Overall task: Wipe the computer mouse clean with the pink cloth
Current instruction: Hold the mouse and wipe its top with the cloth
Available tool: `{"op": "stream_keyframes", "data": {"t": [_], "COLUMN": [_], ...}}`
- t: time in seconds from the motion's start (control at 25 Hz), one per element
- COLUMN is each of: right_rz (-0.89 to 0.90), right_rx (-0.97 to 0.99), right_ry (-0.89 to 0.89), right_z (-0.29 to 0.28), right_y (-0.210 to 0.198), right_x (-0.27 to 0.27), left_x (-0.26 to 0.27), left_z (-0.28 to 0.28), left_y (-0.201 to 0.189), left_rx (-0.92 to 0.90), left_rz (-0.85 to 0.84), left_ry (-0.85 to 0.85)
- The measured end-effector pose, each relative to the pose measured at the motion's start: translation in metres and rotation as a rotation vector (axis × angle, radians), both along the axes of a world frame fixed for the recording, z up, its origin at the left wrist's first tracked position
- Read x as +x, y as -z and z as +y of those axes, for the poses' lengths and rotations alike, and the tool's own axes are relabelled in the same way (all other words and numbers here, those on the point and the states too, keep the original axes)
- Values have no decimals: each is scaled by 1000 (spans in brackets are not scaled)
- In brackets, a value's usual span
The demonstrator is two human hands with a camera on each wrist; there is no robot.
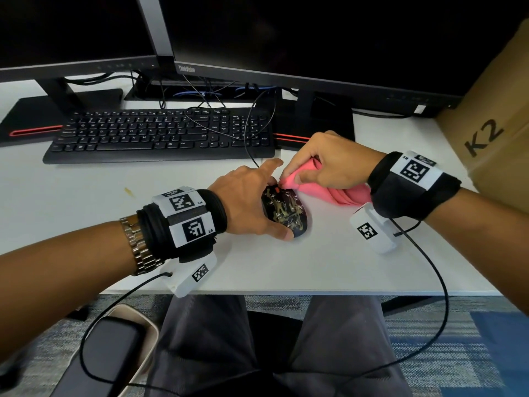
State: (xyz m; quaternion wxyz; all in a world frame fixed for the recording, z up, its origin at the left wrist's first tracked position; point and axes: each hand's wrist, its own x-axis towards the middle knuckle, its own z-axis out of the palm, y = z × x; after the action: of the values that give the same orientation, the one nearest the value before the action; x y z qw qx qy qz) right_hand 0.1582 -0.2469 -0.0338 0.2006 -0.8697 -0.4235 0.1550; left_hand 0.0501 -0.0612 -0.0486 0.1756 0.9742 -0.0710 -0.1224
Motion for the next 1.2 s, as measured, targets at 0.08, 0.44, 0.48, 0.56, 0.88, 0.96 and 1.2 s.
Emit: {"op": "stream_keyframes", "data": {"t": [0.08, 0.44, 0.48, 0.56, 0.88, 0.96, 1.2], "right_rz": [-4, -39, -21, 22, 36, 76, 80], "right_rx": [7, 4, -2, -20, -7, -6, 24], "right_ry": [-1, -68, -86, -102, -100, -99, -68], "right_z": [-2, -7, -8, -9, -3, -5, -2], "right_y": [6, 4, 3, -4, 1, -1, 1], "right_x": [1, 2, 1, -1, -1, -1, 0], "left_x": [0, 1, 0, 0, 1, 1, 1], "left_z": [0, -1, -1, -1, -1, -1, -1], "left_y": [0, 0, 0, 0, -1, 0, 1], "left_rx": [6, 10, 12, 13, 18, 20, 12], "left_rz": [-1, 1, 2, 0, -4, -1, -1], "left_ry": [3, 3, 4, 3, 8, 6, 2]}}
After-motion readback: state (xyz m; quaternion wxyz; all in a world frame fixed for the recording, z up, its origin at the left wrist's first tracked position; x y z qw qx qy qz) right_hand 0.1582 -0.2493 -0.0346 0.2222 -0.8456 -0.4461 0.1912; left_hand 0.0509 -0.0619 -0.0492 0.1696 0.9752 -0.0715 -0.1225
